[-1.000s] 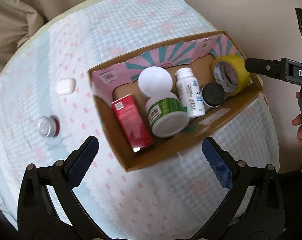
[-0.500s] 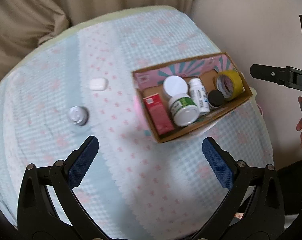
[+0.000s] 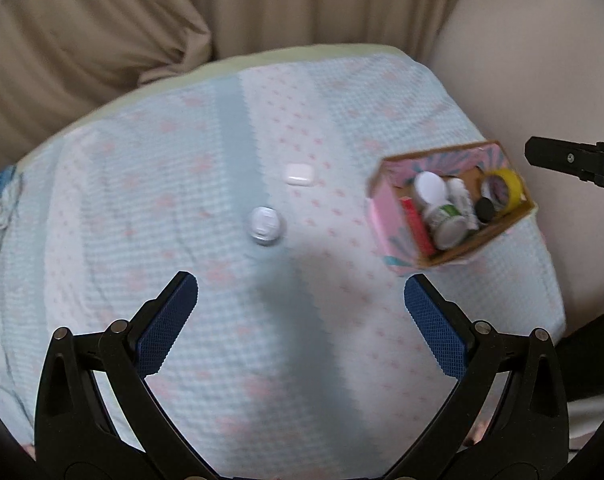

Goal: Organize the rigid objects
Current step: 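Withdraw both tools from the box toward the remaining items, then grasp the small silver tin with the left tool while the right tool grasps the white earbud case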

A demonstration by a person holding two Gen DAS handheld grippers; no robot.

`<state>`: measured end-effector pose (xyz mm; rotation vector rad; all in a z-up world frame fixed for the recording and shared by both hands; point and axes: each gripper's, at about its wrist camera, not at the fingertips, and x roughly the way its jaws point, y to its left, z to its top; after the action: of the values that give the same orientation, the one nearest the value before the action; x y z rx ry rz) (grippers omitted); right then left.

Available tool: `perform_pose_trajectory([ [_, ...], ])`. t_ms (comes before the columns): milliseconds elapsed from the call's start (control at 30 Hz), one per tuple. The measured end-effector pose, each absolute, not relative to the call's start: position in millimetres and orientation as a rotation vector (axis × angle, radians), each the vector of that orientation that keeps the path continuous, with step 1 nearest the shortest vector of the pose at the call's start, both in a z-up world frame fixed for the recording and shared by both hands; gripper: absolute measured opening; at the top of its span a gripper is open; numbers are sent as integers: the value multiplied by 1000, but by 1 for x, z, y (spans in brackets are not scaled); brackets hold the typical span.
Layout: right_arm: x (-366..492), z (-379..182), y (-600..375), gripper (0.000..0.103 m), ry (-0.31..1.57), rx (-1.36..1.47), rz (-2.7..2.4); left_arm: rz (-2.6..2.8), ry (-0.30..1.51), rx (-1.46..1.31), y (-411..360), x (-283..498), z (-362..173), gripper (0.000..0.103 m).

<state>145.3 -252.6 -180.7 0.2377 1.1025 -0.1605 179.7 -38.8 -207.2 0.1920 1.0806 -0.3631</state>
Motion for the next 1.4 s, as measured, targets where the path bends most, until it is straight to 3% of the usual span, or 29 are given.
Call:
perform_pose_trajectory([
  [400,232,-239,-164,103,1199,257,-114,-380,1085,205,23,251,-266,103],
  [800,326,-358,-147,103,1275,247,-84,-449,1088,259,-13,293,-372,102],
  [967,352,-416,-152,87,1282,224,-64,-474,1102,277,-35,308,-427,90],
  [1167,365,-457,-153,78,1241,175,-33,-488,1135,266,-46,318,-475,78],
  [1333,365,-469,-150,74,1171,113,-13,-494,1066,303,-54,314,-481,77],
  [1400,362,-471,-145,70,1143,61,-12,-493,1050,298,-56,314,-479,71],
])
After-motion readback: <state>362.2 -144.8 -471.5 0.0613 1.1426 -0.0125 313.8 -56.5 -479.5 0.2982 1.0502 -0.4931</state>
